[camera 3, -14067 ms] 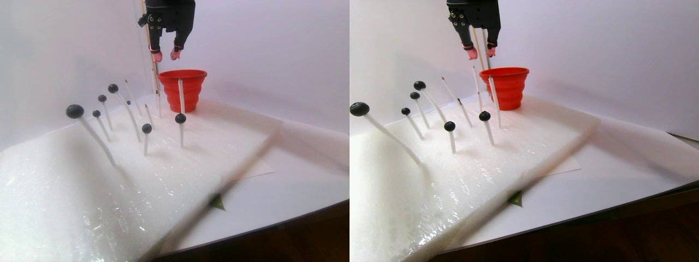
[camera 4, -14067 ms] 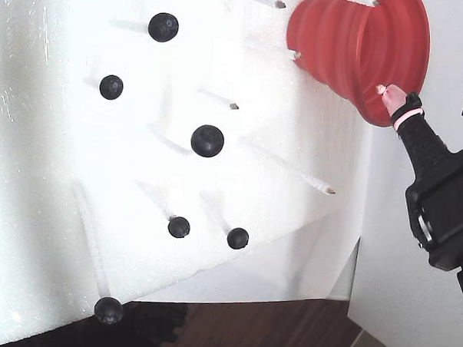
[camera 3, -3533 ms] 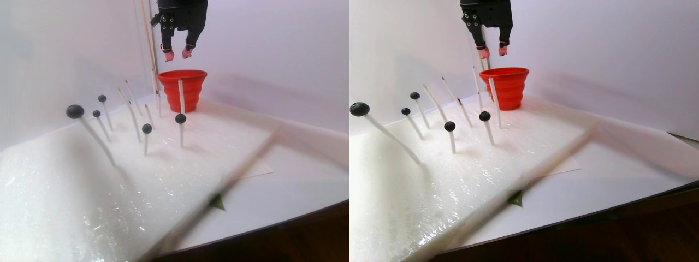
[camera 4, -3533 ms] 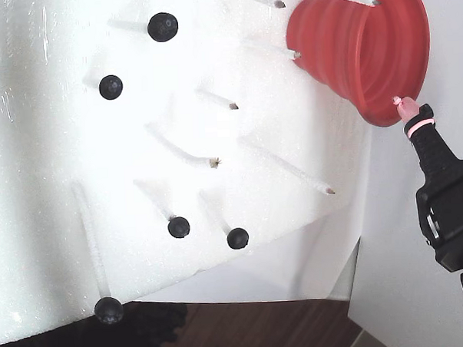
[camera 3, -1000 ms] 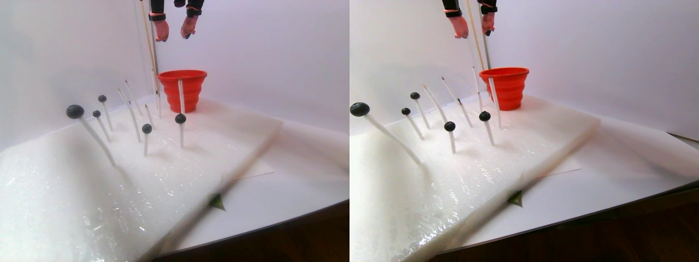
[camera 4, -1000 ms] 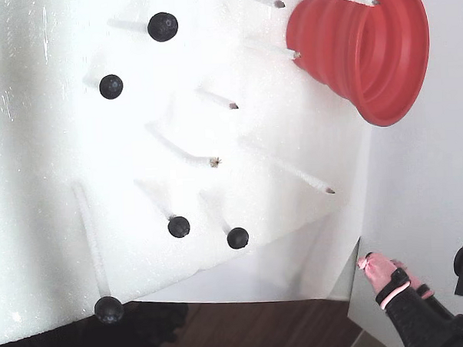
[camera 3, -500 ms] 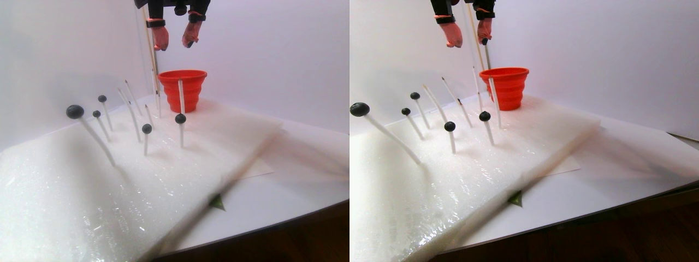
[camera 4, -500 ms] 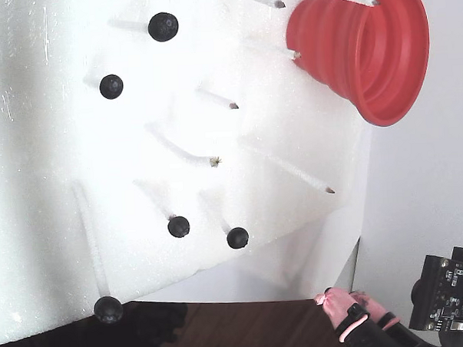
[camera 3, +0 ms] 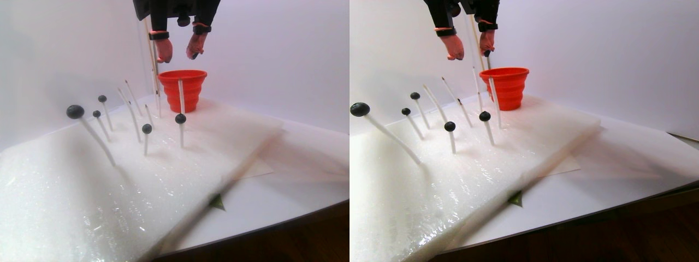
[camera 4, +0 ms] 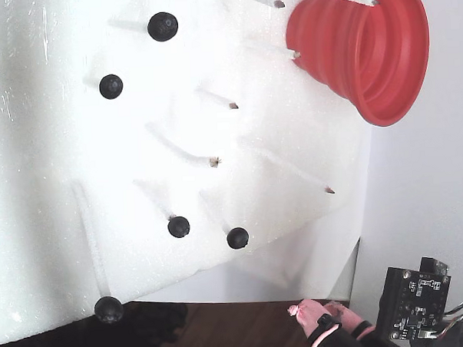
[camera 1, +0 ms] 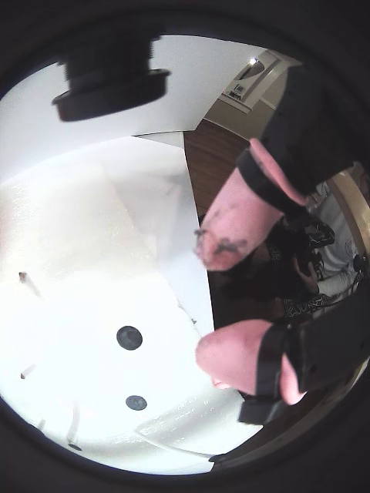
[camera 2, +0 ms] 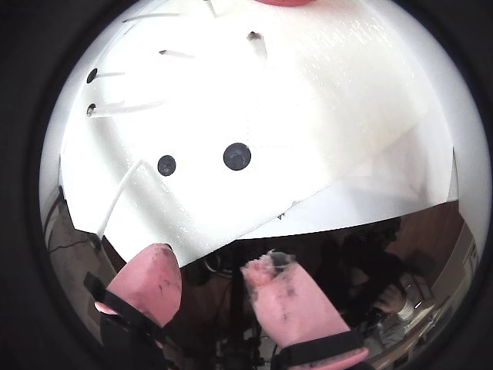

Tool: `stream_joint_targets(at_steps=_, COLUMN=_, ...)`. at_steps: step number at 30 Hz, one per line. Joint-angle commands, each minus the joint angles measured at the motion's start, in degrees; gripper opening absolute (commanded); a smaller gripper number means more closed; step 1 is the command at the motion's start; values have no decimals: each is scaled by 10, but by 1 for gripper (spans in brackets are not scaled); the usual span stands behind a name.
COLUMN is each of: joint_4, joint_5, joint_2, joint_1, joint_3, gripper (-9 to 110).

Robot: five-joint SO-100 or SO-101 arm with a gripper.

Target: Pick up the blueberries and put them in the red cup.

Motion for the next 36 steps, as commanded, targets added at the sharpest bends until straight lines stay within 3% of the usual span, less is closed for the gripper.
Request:
stream_joint_targets(at_steps=1, joint_4=-18, joint_5=-4, joint_2=-2, joint_1=7, joint_3=-10, gripper=16)
stream_joint_targets(at_steps=36, joint_4=-202, joint_5=-32, joint_2=-148, joint_1=22, joint_3=47, gripper=17)
